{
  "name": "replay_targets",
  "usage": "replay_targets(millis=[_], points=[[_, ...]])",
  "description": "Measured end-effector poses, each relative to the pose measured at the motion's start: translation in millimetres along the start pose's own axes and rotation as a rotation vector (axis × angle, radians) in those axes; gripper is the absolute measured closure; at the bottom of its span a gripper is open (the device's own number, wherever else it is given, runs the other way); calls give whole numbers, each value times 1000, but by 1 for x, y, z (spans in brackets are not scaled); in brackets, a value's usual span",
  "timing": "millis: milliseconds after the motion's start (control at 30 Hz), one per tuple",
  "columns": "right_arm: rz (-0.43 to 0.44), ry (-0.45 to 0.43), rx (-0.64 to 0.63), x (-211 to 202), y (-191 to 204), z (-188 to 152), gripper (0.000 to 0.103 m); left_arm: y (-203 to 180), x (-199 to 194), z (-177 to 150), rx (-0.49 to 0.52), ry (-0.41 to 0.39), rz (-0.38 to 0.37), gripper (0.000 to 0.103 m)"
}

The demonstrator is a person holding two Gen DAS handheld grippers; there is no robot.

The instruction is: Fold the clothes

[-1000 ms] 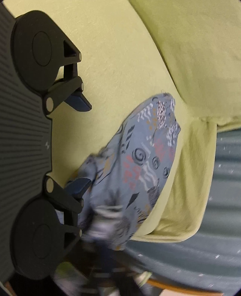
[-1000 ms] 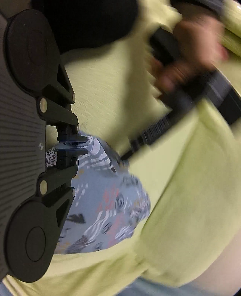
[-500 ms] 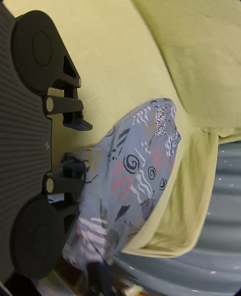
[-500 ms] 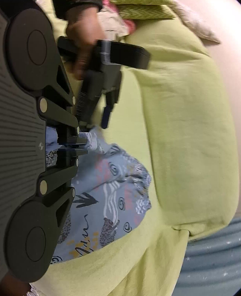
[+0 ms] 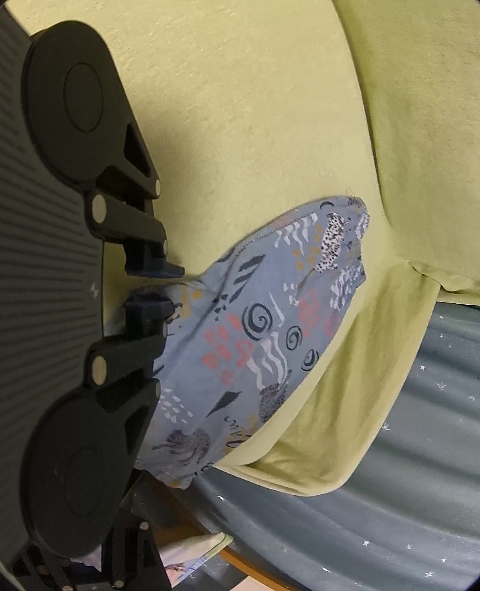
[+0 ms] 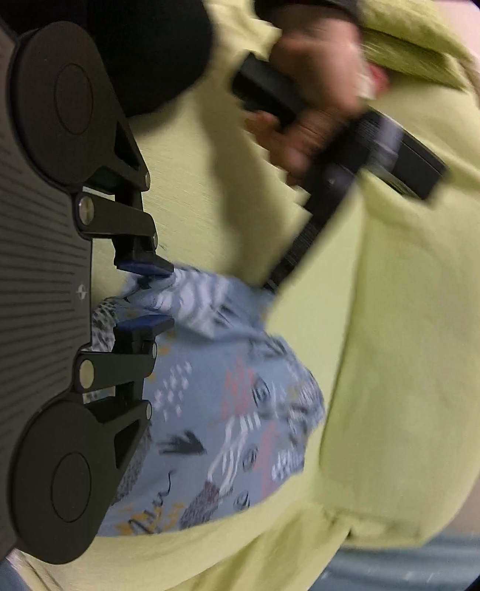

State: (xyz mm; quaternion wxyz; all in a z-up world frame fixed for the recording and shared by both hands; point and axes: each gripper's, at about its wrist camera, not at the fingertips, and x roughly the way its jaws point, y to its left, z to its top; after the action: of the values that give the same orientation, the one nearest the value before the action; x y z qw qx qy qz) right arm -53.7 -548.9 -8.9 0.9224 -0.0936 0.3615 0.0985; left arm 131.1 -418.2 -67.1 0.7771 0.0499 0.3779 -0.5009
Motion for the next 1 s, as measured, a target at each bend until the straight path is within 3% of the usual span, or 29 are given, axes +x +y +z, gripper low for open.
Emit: replay_targets(millis=[200,333,467,500,533,567,633,733,833,1000], points=[[33,14,-76,10,18,0,72,2,-1,-1,-14,-3,-10,94],[0,46,-152,19,29,-2,55,6,-5,3,-50,-26,-57,94],[-55,68,-232,28,37,-4,56,2,-6,7,-9,-32,-41,94],[-63,64,-228,28,37,-3,64,0,-7,7,3,-31,-33,93],[-73,57,-210,26,34,-1,91,1,-7,6,5,-30,-30,93],[-84,50,-193,23,31,0,99,1,-8,6,7,-28,-28,92],[-95,33,-140,18,23,3,99,3,-9,3,-5,-19,-35,86],[-3,-31,123,0,-11,5,99,6,-11,2,-11,-18,-27,86],[32,-96,276,-17,-37,4,99,8,-15,2,-10,-33,-13,87],[99,-124,422,-20,-63,1,99,-16,-26,-9,199,-17,29,85]])
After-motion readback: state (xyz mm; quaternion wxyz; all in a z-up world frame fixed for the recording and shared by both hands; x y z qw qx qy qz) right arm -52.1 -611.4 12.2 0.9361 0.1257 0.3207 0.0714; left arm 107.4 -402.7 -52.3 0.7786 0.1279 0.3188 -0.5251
